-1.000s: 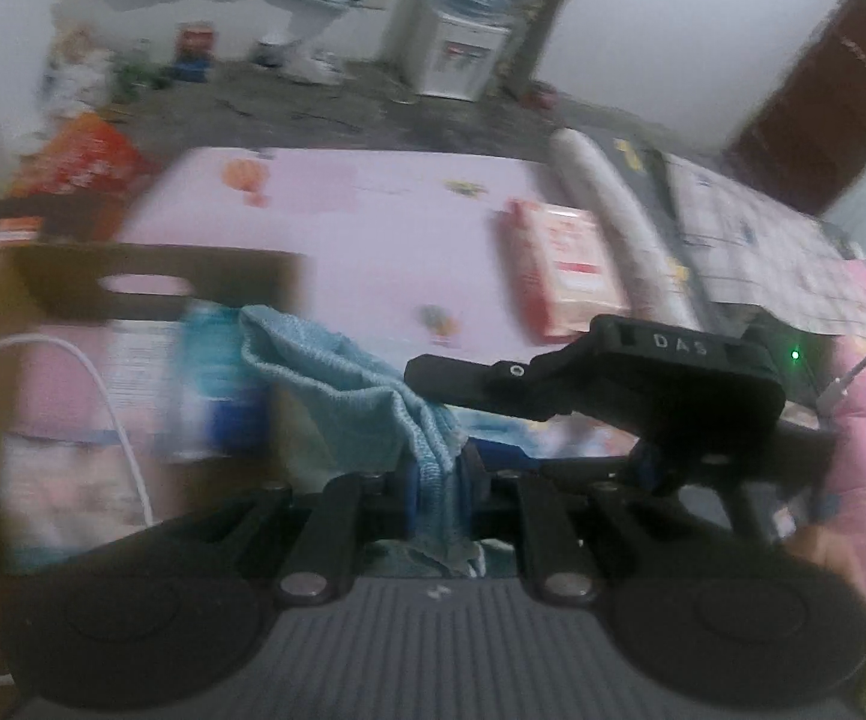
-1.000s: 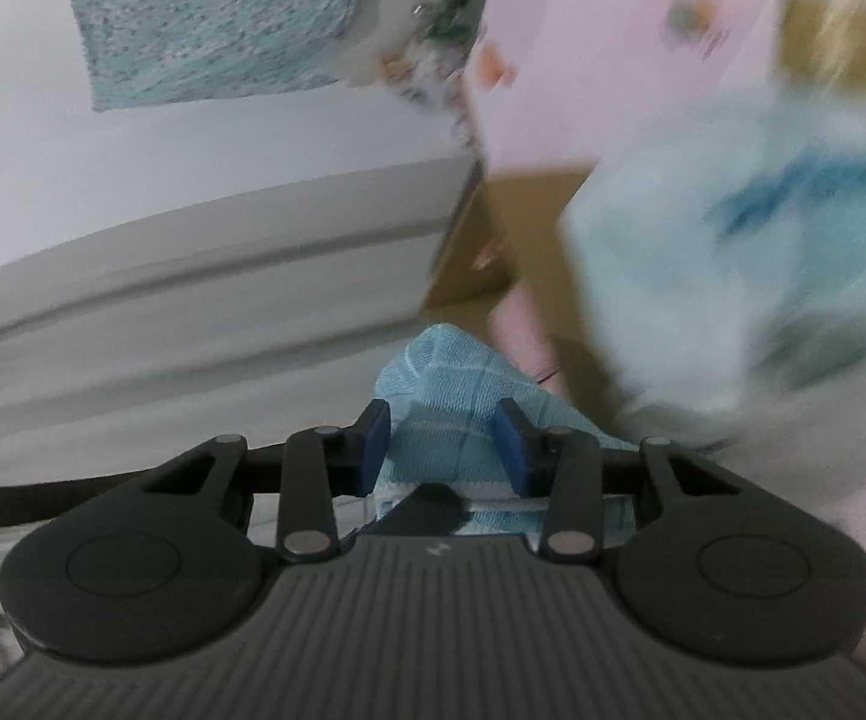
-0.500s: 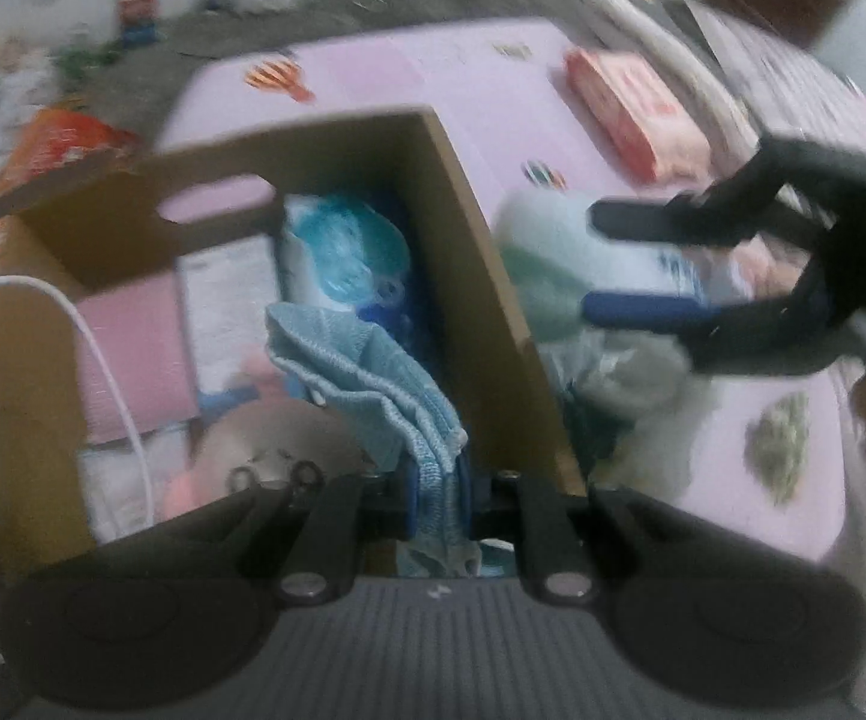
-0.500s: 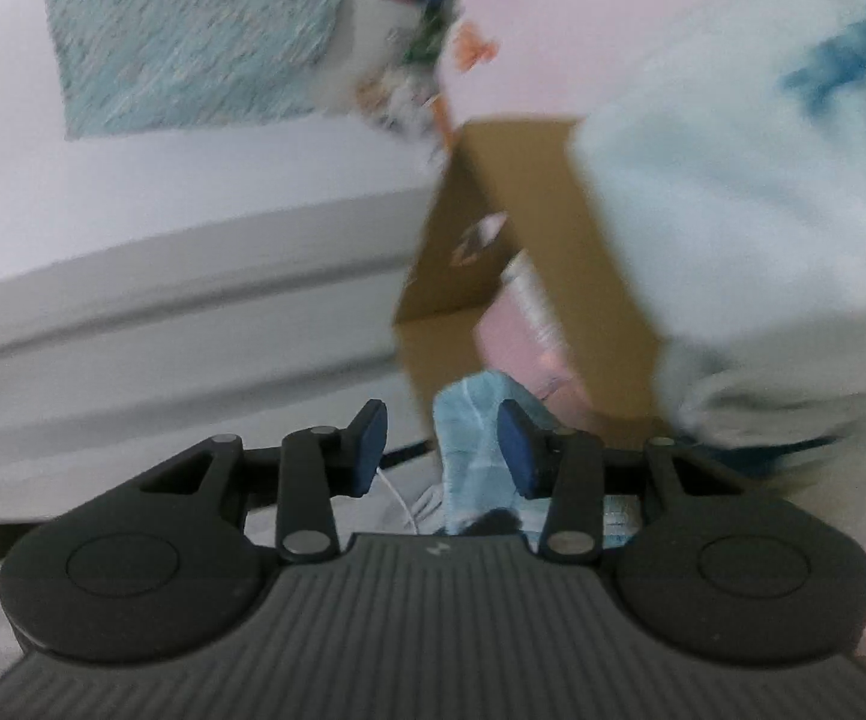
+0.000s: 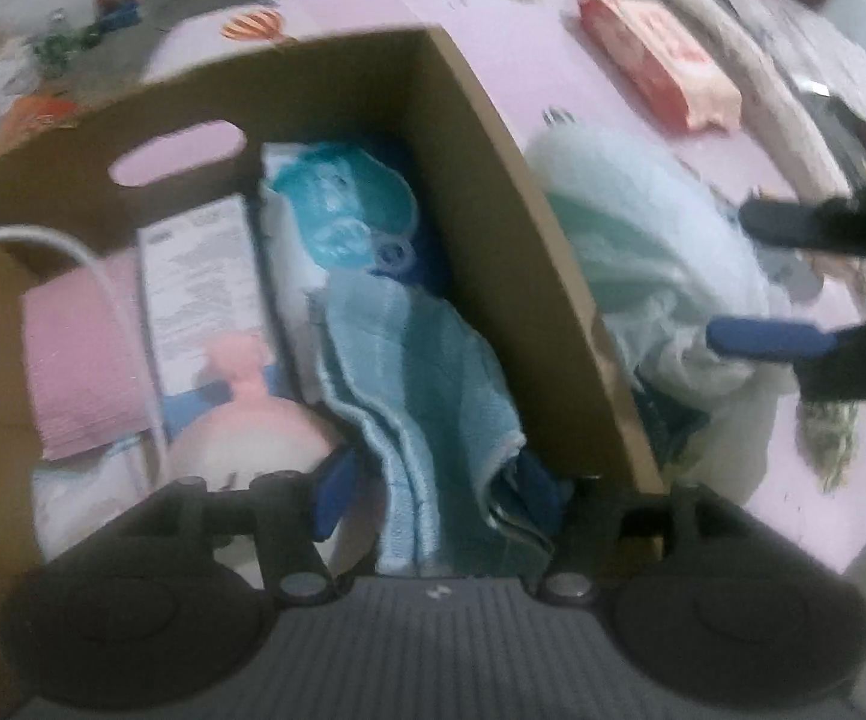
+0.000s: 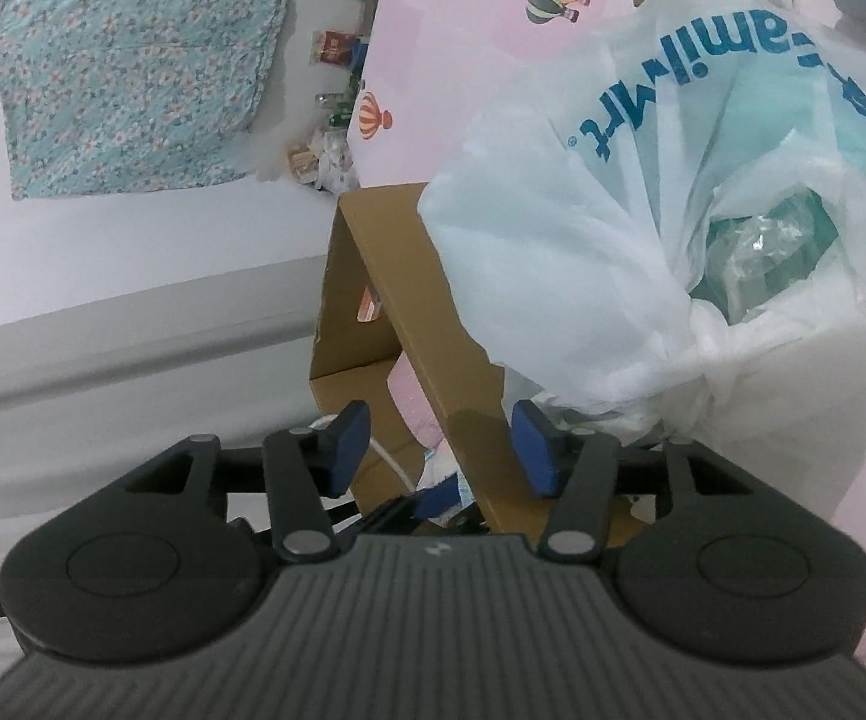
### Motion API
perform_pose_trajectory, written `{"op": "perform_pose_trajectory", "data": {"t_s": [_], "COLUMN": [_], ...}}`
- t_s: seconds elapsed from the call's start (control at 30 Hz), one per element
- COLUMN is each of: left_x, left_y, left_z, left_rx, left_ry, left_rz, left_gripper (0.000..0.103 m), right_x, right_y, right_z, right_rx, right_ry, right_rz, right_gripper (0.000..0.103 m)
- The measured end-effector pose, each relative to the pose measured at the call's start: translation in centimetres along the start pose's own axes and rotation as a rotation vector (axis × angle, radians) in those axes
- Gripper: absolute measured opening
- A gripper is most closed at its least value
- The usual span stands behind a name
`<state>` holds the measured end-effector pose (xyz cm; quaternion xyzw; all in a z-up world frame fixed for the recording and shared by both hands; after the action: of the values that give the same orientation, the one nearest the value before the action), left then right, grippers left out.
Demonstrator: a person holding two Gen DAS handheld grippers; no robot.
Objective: Organize soft objects
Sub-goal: 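Reach the right tool to the orange-and-white striped roll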
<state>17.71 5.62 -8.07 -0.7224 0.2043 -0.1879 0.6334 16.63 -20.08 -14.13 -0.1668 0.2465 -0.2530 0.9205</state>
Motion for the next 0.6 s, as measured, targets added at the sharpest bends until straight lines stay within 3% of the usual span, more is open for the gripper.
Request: {"op": "perform_pose_trajectory", "data": {"t_s": [0.1, 0.17, 0.3, 0.47, 0.6], "left_x": [-0.3, -0.5, -0.2, 1.4, 3.3], "left_y": [-2.0, -4.0, -7.4, -9.4, -8.4], "left_z": [0.4, 0.3, -1.5, -5.9, -11.1], "left_rx": [0.025, 0.040, 0.043, -0.036, -0.121], "left_ry": [-0.069, -0.117, -0.205, -0.228, -0.202], "left_rz": [-0.053, -0.114, -0.239, -0.308, -0.291], "left_gripper": [0.061, 0.067, 0.073, 0.076, 0.076], "right_x": [0.4, 0.7, 0.9, 1.2, 2.5], "right_y": [0.0, -0.7, -3.3, -8.5, -13.8], "right_z": [0.4, 0.8, 1.0, 1.0, 0.9], "right_rx": [0.005, 0.013, 0.022, 0.007, -0.054], "right_ry": [-0.010, -0.025, -0.067, -0.141, -0.205], "right_rz": [-0.004, -0.008, -0.026, -0.068, -0.118], "right_gripper": [0.056, 0.057, 0.066, 0.071, 0.072]}}
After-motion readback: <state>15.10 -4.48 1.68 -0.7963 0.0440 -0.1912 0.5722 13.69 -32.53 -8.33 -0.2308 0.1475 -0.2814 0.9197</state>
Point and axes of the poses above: each gripper's, at about its wrist camera, not at the fingertips, and y roughly the way its jaws point, z to its left, x to its top, the point moved 4 cm from there along y, roughly the way its jaws point, and after that the axes turned 14 degrees about z, right-handed, at the moved point
